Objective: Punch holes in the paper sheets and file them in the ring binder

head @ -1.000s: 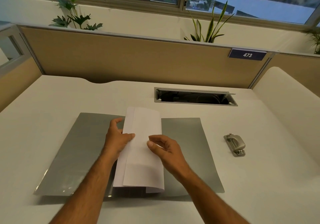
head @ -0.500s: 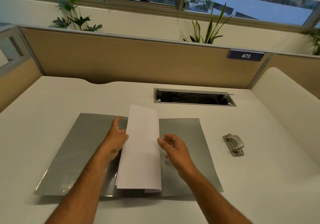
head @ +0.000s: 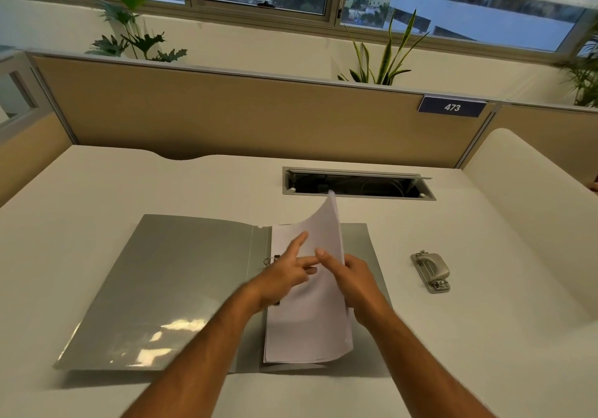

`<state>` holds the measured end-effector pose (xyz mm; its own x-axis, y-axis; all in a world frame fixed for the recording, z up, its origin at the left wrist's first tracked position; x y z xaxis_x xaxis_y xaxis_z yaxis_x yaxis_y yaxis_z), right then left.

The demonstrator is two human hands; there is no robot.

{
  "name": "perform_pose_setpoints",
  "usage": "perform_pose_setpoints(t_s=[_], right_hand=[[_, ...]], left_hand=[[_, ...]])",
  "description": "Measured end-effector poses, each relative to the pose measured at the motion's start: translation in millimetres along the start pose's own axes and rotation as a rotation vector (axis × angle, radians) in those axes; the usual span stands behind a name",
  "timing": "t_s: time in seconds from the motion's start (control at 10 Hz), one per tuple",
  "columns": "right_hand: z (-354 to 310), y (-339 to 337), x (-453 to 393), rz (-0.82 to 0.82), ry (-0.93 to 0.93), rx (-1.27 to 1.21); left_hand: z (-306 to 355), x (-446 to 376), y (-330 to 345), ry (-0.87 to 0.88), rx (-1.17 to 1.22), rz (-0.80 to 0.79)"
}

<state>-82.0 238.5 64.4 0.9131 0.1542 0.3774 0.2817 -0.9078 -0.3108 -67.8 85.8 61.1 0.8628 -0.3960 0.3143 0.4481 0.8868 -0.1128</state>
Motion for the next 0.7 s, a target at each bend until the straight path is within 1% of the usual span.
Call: perform_pose_setpoints(t_s=[0.1, 0.2, 0.3, 0.4, 0.5, 0.6, 0.7], right_hand=[[11, -18, -6, 0.028, 0.041, 0.014], [31, -42, -16, 0.084, 0.133, 0.181], [41, -52, -20, 0.134, 0.165, 0.3], [52, -60, -24, 0.182, 0.17, 0.352], [61, -62, -26, 0.192, 0.186, 0.399], [64, -67, -24, 0.239, 0.158, 0.558], [62, -72, -22, 0.303, 0.078, 0.591]], left_hand=[[-11, -7, 4, 0.004, -0.408, 0.033], [-36, -11, 2, 0.0, -0.998, 0.152], [-50, -12, 0, -0.042, -1.145, 0.197], [-63, -14, 2, -0.06, -1.23, 0.197], [-67, -13, 4, -0.077, -1.256, 0.203], [-70, -11, 8, -0.108, -1.249, 0.232], [-78, -15, 11, -0.075, -1.221, 0.301]])
Point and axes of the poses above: each hand's wrist, its own x-axis away from the middle knuckle, its own y-axis out of the palm, z = x × y, the point moved 3 cm from there along -x, towards the middle knuckle, and after that the axes turned 7 degrees about -z, right-handed, at the moved point
